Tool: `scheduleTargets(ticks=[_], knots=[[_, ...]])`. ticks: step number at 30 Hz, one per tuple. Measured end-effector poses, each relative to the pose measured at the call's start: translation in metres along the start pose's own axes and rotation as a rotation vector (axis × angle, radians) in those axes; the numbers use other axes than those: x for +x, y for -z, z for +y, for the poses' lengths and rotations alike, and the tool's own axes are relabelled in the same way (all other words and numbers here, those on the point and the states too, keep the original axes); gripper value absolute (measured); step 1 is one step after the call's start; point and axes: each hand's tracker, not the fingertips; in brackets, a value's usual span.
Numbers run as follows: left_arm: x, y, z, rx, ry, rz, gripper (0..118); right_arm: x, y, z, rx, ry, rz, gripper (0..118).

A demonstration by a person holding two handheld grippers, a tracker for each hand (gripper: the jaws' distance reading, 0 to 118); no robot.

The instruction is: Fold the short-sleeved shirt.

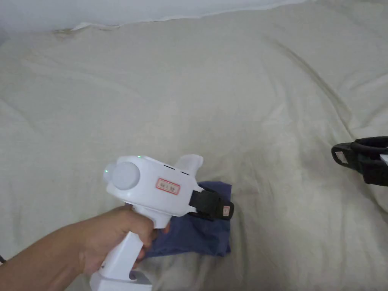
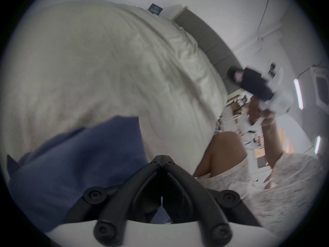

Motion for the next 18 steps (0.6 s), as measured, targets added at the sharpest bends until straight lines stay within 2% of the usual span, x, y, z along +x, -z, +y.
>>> scheduleTargets(ticks=[3, 5, 6, 10, 14, 18], knots=[[-0.033, -0.017, 0.010, 0.037, -0.074, -0.059, 0, -0.001, 0.000, 0.000, 0.002, 0.001, 0.004, 0], [-0.049, -0.011, 0.015, 0.022, -0.145, -0.011, 0, -0.002, 0.003, 0.000, 0.001, 0.004, 0.007, 0], [-0.054, -0.004, 0.016, 0.015, -0.135, 0.030, 0, -0.004, 0.004, 0.000, -0.001, 0.004, 0.006, 0], [-0.060, 0.024, 0.028, 0.017, -0.238, 0.024, 0, -0.010, 0.009, 0.002, -0.005, -0.001, 0.013, 0], [-0.045, 0.022, 0.044, 0.046, -0.225, 0.057, 0, -0.019, 0.013, 0.014, -0.001, -0.011, 0.026, 0], [-0.013, -0.033, 0.032, 0.095, -0.147, 0.052, 0, -0.051, 0.027, 0.032, 0.028, -0.018, 0.099, 0]])
